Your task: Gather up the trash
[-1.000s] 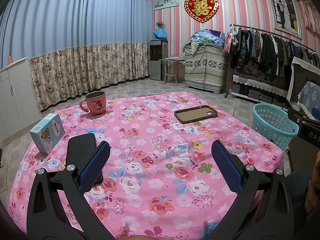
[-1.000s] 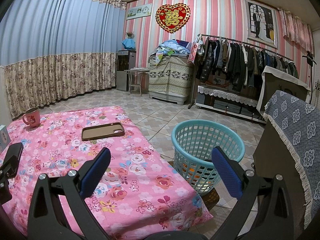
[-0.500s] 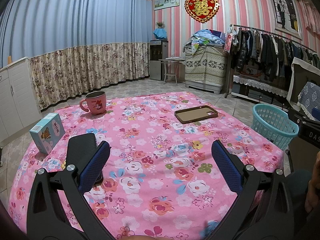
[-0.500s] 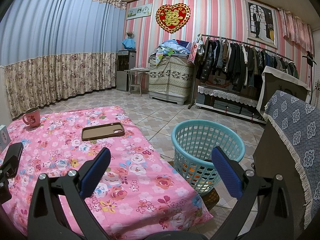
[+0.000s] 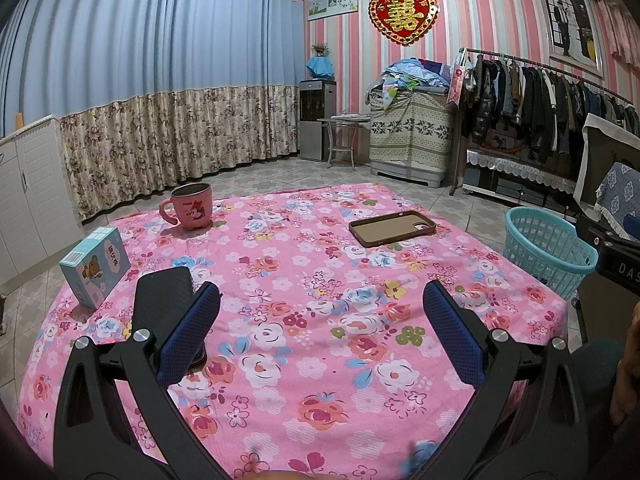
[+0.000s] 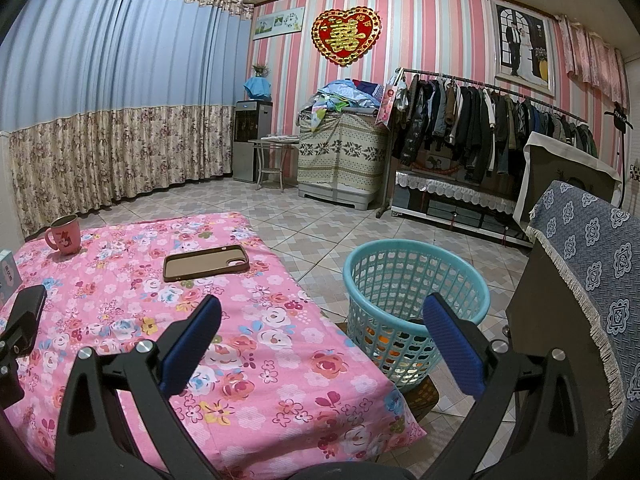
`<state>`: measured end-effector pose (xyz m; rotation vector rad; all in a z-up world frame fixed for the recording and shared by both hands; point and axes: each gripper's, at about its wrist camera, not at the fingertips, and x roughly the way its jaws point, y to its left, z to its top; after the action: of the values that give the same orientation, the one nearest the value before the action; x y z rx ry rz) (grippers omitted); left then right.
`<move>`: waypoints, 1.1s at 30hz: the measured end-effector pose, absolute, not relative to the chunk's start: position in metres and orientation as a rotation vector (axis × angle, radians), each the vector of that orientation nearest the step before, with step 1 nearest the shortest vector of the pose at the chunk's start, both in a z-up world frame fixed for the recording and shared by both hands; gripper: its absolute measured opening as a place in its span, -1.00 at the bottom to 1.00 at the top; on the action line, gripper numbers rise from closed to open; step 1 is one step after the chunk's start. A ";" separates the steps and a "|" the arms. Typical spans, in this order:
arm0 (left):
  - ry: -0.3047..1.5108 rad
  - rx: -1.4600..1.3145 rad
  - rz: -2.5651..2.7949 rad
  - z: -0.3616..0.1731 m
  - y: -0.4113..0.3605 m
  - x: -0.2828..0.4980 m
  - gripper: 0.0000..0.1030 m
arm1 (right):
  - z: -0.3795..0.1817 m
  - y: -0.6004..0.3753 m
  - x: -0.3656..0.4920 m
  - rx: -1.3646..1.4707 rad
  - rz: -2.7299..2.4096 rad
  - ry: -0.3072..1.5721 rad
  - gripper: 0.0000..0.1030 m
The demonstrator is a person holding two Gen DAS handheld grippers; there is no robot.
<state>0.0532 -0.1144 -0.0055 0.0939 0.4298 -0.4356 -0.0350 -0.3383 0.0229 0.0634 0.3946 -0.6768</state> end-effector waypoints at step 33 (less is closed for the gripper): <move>0.426 0.099 -0.441 -0.004 -0.114 0.053 0.90 | 0.022 -0.340 -0.035 0.062 -0.675 0.394 0.92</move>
<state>0.0530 -0.1141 -0.0044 0.0988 0.4261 -0.4405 -0.0348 -0.3396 0.0224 0.0623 0.3944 -0.6745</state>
